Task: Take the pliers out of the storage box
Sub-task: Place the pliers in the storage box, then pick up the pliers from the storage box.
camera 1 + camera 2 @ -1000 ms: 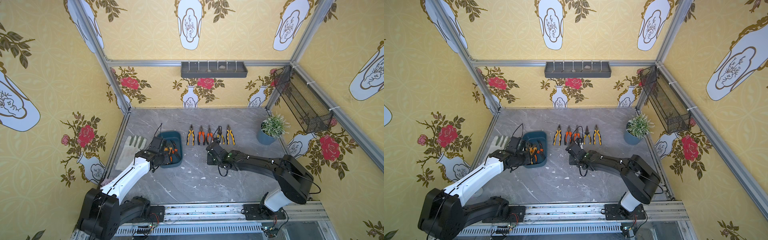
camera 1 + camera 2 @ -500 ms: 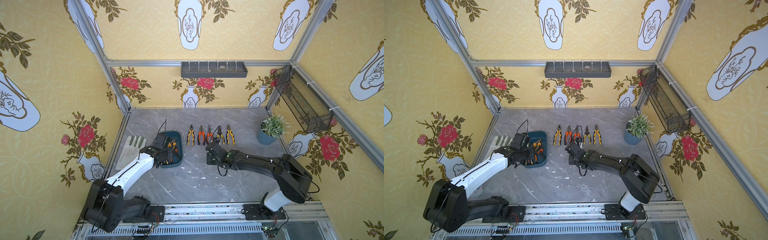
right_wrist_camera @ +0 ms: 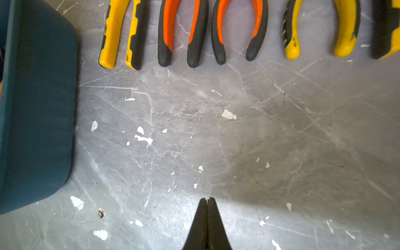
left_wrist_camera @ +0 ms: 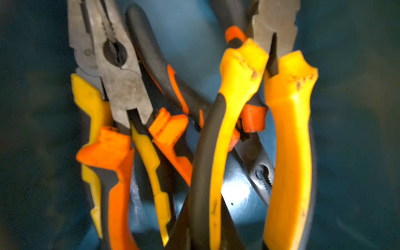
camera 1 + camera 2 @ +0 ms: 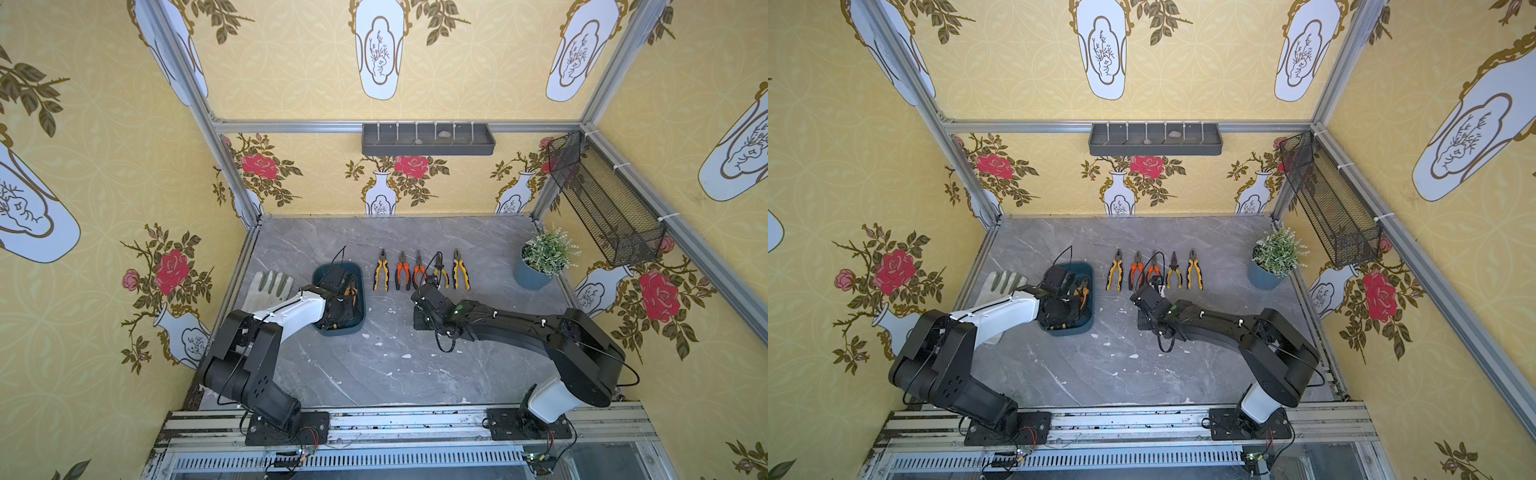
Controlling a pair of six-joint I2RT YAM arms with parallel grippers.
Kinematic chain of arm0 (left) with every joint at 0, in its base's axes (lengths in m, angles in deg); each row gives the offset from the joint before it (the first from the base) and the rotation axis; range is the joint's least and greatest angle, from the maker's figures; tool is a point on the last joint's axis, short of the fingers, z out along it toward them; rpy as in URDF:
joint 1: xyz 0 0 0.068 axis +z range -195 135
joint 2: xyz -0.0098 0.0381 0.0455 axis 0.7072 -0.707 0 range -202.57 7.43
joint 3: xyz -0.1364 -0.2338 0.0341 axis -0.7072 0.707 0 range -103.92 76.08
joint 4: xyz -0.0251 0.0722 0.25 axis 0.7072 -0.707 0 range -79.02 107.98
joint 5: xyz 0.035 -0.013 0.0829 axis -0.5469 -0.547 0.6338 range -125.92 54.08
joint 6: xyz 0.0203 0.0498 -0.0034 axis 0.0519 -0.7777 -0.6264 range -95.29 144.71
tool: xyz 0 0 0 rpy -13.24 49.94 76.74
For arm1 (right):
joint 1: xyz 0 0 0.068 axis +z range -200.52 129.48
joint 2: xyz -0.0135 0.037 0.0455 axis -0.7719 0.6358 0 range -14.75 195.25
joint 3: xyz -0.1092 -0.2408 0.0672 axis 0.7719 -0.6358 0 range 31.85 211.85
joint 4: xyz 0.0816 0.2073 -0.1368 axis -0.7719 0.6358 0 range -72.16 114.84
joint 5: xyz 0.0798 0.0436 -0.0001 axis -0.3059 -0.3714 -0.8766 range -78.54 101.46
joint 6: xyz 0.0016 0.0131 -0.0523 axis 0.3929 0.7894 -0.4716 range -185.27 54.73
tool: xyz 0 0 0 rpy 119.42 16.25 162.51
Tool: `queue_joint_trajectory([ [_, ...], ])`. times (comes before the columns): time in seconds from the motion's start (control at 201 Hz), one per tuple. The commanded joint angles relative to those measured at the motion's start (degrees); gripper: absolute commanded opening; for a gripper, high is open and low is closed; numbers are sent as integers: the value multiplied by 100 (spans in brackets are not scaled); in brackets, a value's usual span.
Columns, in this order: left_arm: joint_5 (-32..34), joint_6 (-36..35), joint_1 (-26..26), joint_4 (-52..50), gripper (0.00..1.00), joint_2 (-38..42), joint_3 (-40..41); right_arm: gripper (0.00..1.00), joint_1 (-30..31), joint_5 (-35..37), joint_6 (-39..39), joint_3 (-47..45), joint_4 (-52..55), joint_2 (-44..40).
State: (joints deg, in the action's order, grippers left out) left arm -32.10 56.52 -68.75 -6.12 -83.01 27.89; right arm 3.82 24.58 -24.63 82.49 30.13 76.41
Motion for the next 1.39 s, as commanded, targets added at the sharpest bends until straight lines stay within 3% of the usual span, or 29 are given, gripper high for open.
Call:
queue_joint_trajectory([
  [0.0, -65, 24, 3, -356, 13, -117, -87, 7, 6, -6, -29, -3, 28, -10],
  [0.129, -51, -6, 2, -610, 35, -269, -200, 7, 6, -19, -27, 3, 41, -1],
  [0.453, 26, -37, 2, -851, 48, 99, -417, 7, 0, -45, -44, 61, 59, 84],
  [1.026, 225, -255, 2, -992, 48, -474, -1024, 7, 2, -47, -43, 116, 81, 157],
  [1.389, 265, -237, 3, -1075, 36, -833, -1255, 7, 6, -47, -40, 107, 72, 157],
])
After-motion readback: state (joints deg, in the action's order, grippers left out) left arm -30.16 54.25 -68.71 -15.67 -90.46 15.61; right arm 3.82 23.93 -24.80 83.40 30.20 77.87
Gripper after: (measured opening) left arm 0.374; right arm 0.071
